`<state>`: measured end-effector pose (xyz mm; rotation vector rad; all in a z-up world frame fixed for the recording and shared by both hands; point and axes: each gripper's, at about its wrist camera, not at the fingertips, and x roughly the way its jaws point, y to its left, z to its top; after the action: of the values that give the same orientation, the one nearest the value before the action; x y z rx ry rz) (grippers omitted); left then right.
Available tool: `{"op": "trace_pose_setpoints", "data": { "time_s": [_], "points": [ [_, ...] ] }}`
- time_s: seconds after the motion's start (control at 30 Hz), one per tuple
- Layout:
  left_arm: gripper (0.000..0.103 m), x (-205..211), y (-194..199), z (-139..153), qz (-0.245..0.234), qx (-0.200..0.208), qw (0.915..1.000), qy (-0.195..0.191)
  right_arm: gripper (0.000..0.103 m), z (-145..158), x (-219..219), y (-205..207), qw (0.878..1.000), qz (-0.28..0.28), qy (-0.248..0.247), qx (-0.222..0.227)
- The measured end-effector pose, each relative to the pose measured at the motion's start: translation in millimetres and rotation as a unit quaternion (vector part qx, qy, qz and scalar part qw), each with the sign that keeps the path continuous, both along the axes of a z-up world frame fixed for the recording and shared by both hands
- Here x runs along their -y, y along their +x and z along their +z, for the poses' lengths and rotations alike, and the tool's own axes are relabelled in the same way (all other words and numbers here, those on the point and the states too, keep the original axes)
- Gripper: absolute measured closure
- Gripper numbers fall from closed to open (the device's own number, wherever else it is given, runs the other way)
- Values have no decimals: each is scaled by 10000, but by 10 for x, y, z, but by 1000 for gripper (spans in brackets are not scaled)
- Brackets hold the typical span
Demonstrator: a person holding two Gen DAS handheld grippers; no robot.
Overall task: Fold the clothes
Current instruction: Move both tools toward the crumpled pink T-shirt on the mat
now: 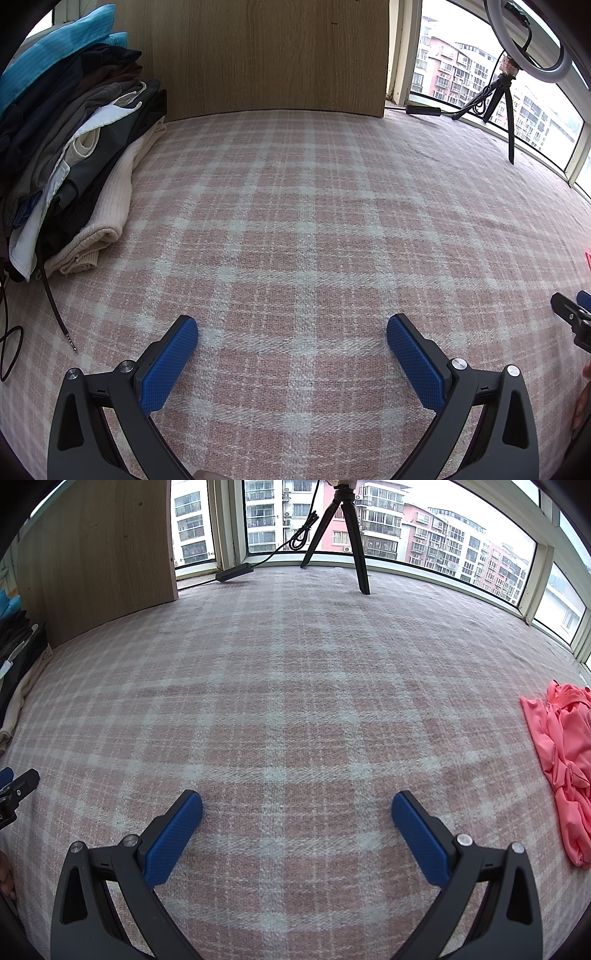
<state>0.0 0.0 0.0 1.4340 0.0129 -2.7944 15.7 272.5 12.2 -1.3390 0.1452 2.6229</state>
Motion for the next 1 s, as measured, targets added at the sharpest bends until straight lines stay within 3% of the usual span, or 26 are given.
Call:
{"op": "trace_pose_setpoints", "data": {
  "time_s": [0.67, 0.8, 0.9, 1.0],
  "points": [
    [0, 20, -22, -17, 34, 24, 10000, 13, 0, 2, 12, 4, 10000, -37, -6, 78],
    [1, 16, -34, 3, -76, 241, 9997, 43, 0, 67, 19, 61, 9992, -273, -105, 279],
    [2, 53, -5, 83, -183, 432, 9987, 186, 0, 191, 58, 181, 9983, -422, -214, 338],
    [2, 104, 117, 320, -294, 270, 9990, 190, 0, 330, 92, 313, 9971, -592, -310, 375]
  ]
}}
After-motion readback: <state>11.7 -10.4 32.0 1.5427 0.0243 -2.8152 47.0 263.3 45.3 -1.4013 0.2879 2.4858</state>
